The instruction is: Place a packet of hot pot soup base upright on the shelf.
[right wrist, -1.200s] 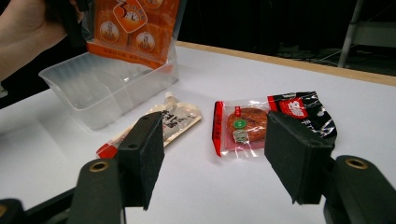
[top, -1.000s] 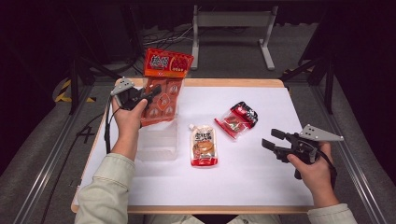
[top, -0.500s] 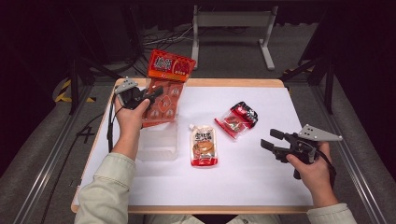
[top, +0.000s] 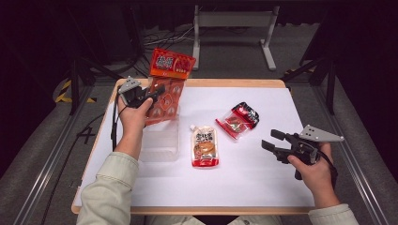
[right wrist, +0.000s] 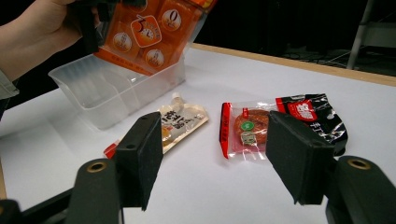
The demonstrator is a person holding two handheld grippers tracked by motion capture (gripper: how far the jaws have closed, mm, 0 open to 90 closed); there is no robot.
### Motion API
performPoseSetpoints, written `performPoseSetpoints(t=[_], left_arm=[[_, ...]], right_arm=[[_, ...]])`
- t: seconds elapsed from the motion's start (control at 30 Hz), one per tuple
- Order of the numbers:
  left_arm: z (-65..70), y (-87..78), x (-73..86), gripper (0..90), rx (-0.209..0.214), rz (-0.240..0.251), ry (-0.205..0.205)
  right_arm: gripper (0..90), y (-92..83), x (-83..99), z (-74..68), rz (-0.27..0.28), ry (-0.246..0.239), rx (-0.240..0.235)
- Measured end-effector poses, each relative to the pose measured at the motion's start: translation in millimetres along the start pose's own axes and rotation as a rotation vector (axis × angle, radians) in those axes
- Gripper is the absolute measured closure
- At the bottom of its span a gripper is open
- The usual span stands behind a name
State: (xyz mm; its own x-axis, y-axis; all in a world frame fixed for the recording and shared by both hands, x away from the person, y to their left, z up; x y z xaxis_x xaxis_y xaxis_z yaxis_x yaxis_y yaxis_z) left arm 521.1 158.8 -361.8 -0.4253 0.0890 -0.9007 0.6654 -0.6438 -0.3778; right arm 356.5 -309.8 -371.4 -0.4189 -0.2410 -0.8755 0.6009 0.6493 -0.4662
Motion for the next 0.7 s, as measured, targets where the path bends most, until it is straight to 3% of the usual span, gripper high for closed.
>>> performPoseSetpoints(t=[0.13,0.27,0.47,0.7], left_arm=[[0.6,0.4,1.2,70.2,-0.003,-0.028,-0.011],[0.8,-7.3,-0.9,70.2,0.006,-0.130,-0.033],[3.0,-21.6,1.2,70.1,-0.011,-0.255,0.006],[-1.6,-31.5,10.9,70.3,-0.005,-0.288,0.012]], right_arm=[[37.4,1.2,-0.3,-1.2,-0.002,-0.004,-0.004],[37.1,1.4,-1.0,-2.7,-0.003,-0.006,-0.007],[36.9,4.1,-0.5,-2.8,-0.011,-0.008,-0.014],[36.5,6.4,-1.4,-5.3,-0.012,-0.015,-0.023]])
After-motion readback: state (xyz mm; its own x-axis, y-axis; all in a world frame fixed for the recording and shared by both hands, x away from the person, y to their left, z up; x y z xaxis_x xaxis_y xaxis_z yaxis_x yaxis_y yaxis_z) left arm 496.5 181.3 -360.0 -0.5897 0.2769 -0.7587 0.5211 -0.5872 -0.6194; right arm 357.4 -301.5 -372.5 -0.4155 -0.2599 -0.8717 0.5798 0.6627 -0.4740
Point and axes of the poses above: each handheld gripper's, and its own axes: y roughly forward along the jaws, x roughly out of its underside, z roughly to its right, the point moved 2 cm from there along y, roughly forward along the jaws, and after that the axes turned 9 degrees about -z, right-handed, at the moved point
